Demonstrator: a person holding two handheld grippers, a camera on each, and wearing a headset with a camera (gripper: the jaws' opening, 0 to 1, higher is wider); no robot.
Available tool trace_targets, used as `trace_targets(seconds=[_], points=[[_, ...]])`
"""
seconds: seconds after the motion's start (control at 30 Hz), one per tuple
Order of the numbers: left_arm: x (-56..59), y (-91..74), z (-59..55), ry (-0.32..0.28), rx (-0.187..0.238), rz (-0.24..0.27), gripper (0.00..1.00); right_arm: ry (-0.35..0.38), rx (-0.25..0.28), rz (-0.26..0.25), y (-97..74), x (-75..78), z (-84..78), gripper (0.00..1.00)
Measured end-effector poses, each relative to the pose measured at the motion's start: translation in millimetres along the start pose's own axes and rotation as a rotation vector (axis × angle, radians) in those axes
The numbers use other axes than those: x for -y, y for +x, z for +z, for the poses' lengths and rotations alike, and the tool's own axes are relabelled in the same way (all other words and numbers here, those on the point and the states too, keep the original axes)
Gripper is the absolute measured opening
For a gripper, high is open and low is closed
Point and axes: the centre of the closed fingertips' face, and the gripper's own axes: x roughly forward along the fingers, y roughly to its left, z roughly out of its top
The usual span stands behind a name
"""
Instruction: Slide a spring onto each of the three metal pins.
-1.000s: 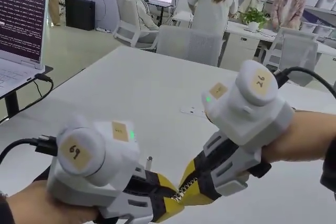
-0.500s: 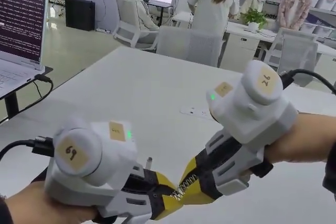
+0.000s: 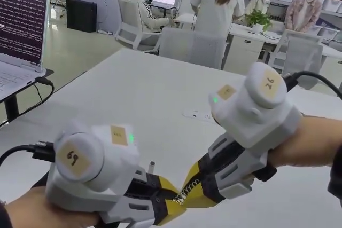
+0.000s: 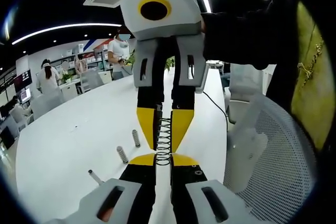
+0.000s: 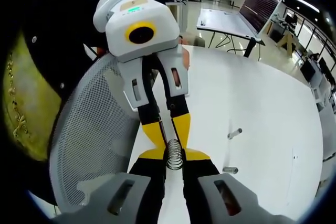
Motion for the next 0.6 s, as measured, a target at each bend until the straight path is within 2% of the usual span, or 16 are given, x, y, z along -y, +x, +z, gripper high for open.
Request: trace_targets(seconds=[0.4, 0.6], points=[[-0.5, 0.7, -3.7, 0.012, -0.015, -0.001, 0.03, -0.003, -0.038, 0.009, 2.4, 0.0, -3.7, 0.08], [-3.1, -0.9, -7.1, 0.019, -0.029, 0.011, 0.08, -0.001, -0.052, 0.003, 1.7, 1.5, -7.5, 0.08]])
